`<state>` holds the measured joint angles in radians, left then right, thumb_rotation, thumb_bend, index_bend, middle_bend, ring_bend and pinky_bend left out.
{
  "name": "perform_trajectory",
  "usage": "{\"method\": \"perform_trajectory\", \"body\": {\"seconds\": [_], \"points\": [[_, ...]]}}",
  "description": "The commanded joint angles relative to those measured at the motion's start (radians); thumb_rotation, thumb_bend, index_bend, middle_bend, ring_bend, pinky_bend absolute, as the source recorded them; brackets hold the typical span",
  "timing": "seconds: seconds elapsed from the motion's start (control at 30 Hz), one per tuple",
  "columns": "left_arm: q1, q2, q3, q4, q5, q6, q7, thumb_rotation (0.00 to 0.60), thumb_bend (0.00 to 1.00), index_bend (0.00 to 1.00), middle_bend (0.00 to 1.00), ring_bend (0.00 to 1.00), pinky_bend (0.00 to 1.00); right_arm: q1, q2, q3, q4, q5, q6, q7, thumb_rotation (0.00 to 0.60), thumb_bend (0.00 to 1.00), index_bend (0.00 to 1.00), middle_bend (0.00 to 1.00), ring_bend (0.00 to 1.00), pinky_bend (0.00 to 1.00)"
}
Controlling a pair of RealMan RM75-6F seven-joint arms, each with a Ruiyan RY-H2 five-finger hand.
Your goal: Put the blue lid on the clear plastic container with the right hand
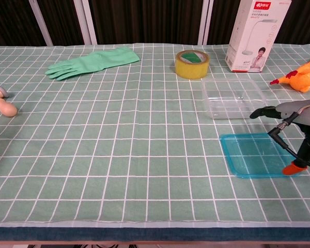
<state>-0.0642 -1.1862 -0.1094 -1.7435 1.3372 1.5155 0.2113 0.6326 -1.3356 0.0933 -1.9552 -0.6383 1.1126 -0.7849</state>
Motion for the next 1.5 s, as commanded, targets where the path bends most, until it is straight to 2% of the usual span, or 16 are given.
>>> {"method": "perform_trajectory", "body": {"seconds": [0.03,0.27,0.63,0.73,0.9,1.0,1.27,1.5], "points": [[0.0,0.0,0.0,0.0,-0.001,0.001,0.001,0.6,0.82,0.05,0.0,0.0,0.0,0.006,-0.014,-0.002,0.011,0.005,-0.001,0.02,0.6,0.07,0.12,0.0,0.0,0.0],[0.0,0.0,-0.001,-0.001,-0.007,0.0,0.003,0.6,0.82,0.05,0.0,0.0,0.0,0.015,-0.04,-0.017,0.038,0.001,-0.003,0.047,0.6,0.07,0.19,0.0,0.0,0.0],[0.0,-0.001,-0.003,-0.003,-0.014,0.001,0.006,0.6,0.82,0.05,0.0,0.0,0.0,0.028,-0.066,-0.016,0.061,-0.022,0.019,0.073,0.6,0.07,0.19,0.0,0.0,0.0],[0.0,-0.001,-0.003,-0.003,-0.016,0.001,0.007,0.6,0.82,0.05,0.0,0.0,0.0,0.033,-0.064,-0.017,0.056,-0.013,0.023,0.068,0.6,0.07,0.17,0.0,0.0,0.0],[0.0,-0.001,-0.003,-0.003,-0.016,0.002,0.01,0.6,0.82,0.05,0.0,0.0,0.0,0.054,-0.063,-0.018,0.053,0.037,0.014,0.048,0.6,0.07,0.05,0.0,0.0,0.0],[0.0,-0.003,-0.006,-0.004,-0.026,0.002,0.011,0.6,0.82,0.05,0.0,0.0,0.0,0.072,-0.057,-0.023,0.042,0.067,0.019,0.018,0.6,0.07,0.02,0.0,0.0,0.0],[0.001,-0.006,-0.01,-0.008,-0.036,0.006,0.02,0.6,0.82,0.05,0.0,0.0,0.0,0.083,-0.057,-0.034,0.028,0.07,0.035,0.011,0.6,0.07,0.01,0.01,0.0,0.0],[0.001,-0.007,-0.011,-0.01,-0.046,0.005,0.027,0.6,0.82,0.05,0.0,0.0,0.0,0.08,-0.083,-0.046,0.058,0.041,0.041,0.033,0.6,0.07,0.01,0.09,0.0,0.0]]}}
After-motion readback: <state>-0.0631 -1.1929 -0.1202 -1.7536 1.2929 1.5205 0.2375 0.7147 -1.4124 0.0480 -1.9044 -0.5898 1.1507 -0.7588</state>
